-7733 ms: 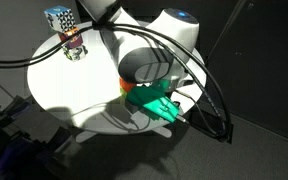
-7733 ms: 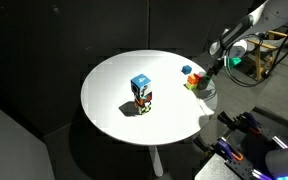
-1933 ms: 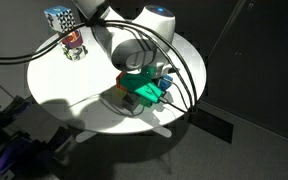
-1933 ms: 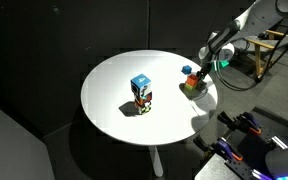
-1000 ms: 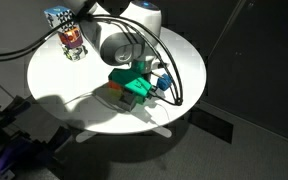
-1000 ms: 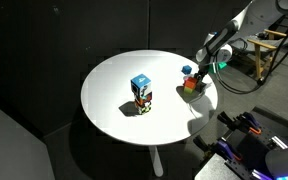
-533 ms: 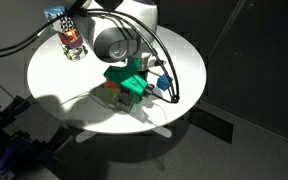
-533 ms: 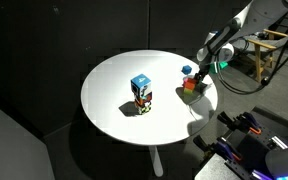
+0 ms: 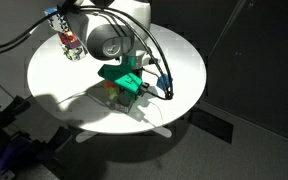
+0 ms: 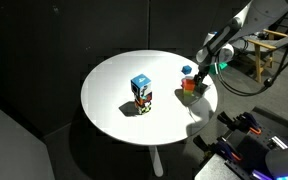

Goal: Pick up the green block and slide it to the left while pushing the other blocks, put the green block on the orange block

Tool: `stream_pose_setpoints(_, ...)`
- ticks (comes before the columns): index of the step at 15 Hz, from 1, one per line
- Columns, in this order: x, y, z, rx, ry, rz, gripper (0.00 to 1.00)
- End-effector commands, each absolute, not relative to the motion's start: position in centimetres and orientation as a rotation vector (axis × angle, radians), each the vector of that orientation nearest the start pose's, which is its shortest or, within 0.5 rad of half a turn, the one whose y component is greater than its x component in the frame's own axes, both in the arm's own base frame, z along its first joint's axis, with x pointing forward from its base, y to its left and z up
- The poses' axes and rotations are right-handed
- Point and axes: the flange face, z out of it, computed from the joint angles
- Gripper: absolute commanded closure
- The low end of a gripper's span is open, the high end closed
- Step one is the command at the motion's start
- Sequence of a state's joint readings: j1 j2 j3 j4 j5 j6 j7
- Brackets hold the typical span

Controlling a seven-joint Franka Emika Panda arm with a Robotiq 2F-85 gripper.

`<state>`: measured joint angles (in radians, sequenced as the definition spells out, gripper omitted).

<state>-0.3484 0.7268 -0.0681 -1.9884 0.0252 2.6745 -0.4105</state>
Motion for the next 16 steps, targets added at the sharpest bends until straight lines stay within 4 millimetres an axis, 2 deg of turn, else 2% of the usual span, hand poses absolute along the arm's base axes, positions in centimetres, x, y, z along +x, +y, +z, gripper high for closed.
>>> stream_pose_setpoints(1,53.4,-23.0,9.8,-3.178,-0.001,0.07,0.68)
stream_pose_setpoints(10,53.4,-21.0,9.2,-3.197,-0.105,0.033,0.68)
stream_pose_setpoints(16,53.0,-21.2,9.6,-3.197,-0.091,0.02,0.68)
